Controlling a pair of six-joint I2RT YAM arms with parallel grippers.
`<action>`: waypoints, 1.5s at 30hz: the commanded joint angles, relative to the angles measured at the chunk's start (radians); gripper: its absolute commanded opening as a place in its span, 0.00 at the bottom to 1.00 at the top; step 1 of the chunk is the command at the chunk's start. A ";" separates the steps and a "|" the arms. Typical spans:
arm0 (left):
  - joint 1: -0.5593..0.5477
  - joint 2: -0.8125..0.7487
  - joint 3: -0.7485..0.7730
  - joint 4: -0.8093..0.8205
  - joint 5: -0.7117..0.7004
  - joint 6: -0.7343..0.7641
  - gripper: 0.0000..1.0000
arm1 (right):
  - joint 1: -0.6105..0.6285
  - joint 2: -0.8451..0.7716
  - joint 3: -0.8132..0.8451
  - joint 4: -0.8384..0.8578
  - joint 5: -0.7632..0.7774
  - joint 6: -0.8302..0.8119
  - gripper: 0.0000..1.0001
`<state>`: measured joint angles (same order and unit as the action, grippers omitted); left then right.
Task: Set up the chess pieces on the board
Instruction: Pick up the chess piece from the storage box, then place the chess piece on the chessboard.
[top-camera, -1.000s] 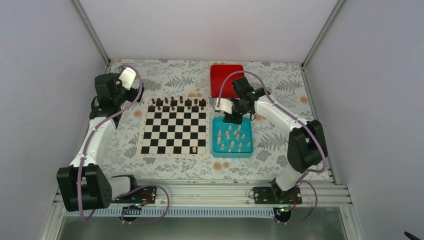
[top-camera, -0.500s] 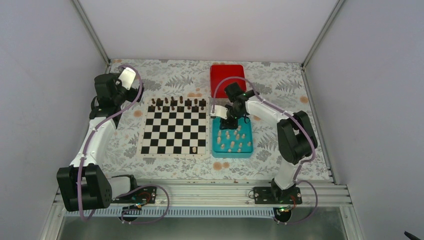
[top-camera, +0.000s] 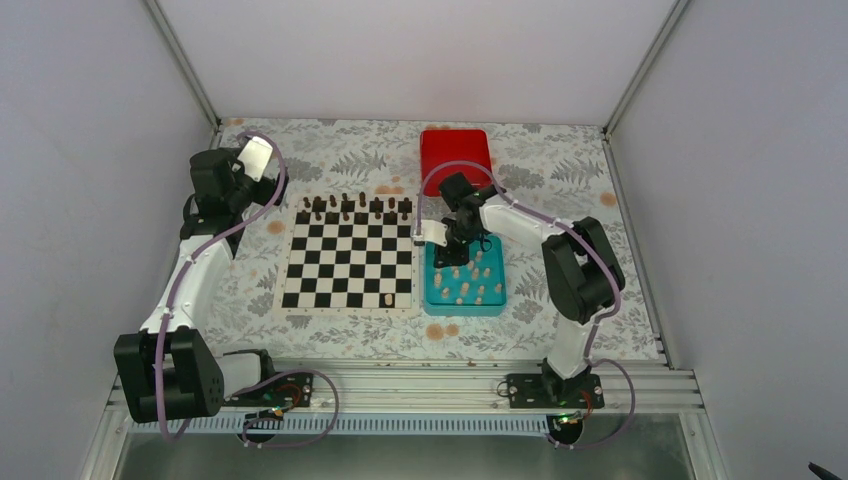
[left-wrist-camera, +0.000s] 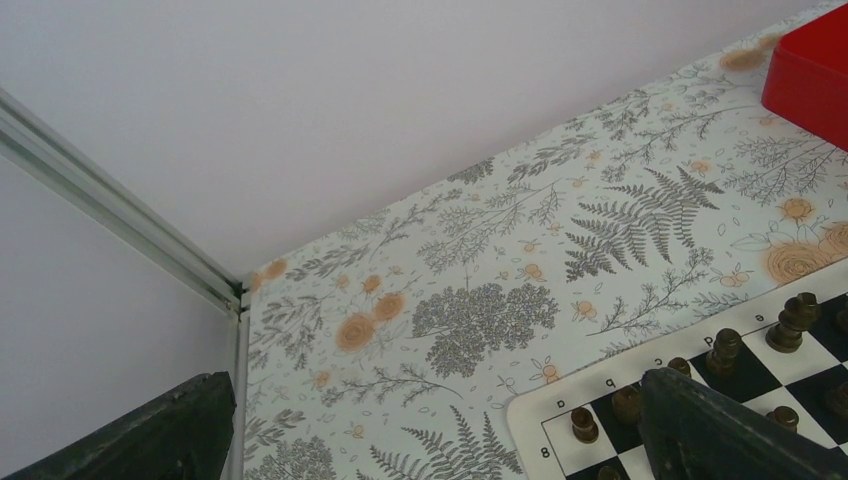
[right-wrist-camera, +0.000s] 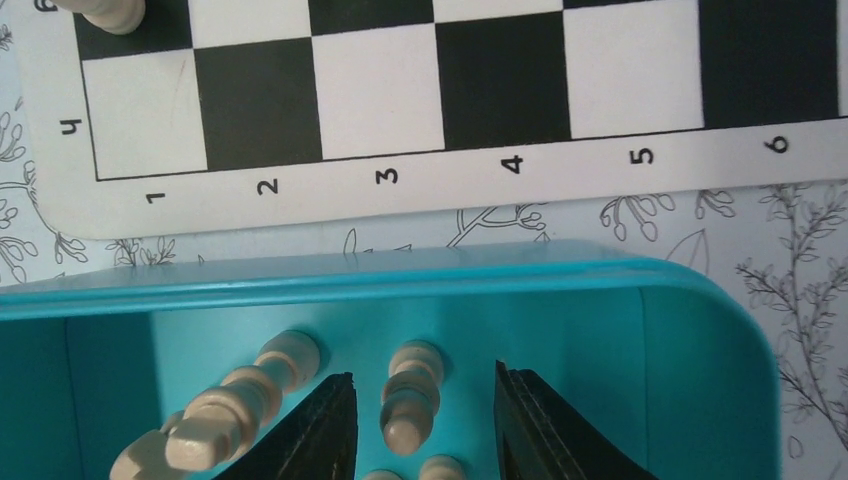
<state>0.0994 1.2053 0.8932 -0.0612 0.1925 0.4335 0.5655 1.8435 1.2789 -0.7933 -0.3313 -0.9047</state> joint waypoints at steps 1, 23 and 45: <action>0.005 0.000 -0.007 0.024 0.014 -0.001 1.00 | 0.008 0.026 -0.008 0.004 -0.003 0.001 0.37; 0.006 -0.001 -0.004 0.024 0.025 -0.003 1.00 | 0.051 -0.105 0.144 -0.117 0.101 0.026 0.11; 0.011 -0.010 -0.013 0.024 0.025 -0.004 1.00 | 0.442 0.120 0.306 -0.106 0.084 0.062 0.12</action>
<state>0.1051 1.2053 0.8917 -0.0601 0.1959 0.4335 0.9760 1.9507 1.5883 -0.9161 -0.2111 -0.8619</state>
